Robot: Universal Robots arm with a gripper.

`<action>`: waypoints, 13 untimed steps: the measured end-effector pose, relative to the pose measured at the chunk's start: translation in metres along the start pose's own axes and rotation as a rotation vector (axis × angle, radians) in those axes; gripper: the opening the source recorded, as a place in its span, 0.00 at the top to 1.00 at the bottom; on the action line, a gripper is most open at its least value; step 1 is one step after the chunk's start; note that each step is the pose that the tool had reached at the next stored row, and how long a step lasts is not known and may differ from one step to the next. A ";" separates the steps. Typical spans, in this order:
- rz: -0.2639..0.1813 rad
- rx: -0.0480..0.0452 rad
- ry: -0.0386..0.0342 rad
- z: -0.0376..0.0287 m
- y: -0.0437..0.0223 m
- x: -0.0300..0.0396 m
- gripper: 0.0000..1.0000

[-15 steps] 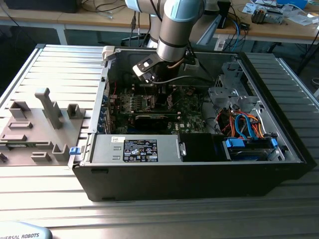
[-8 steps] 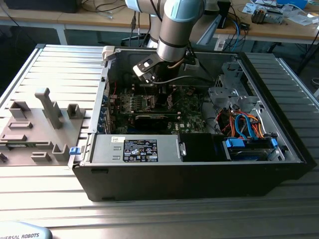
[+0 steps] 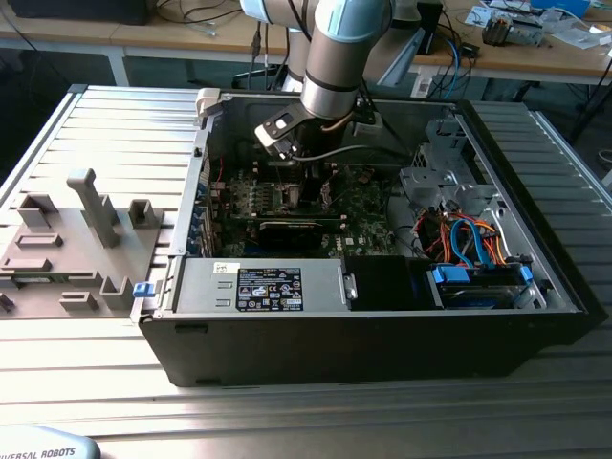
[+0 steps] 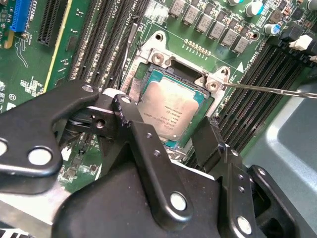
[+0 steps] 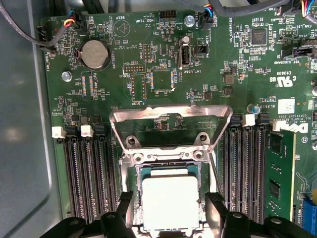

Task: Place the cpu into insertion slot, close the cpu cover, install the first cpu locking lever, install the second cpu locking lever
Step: 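Place the cpu into insertion slot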

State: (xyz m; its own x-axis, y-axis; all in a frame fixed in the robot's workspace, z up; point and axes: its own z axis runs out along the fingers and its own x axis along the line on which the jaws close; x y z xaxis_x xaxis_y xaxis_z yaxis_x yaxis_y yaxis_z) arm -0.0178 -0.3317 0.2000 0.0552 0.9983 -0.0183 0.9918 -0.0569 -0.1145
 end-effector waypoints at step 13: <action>-0.141 -0.0011 -0.0056 -0.0117 0.0000 0.0002 0.82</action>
State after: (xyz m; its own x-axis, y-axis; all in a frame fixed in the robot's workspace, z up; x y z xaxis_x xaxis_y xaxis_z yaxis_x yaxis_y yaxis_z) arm -0.0165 -0.3314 0.2117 -0.0851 0.9963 -0.0077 0.9898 0.0836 -0.1153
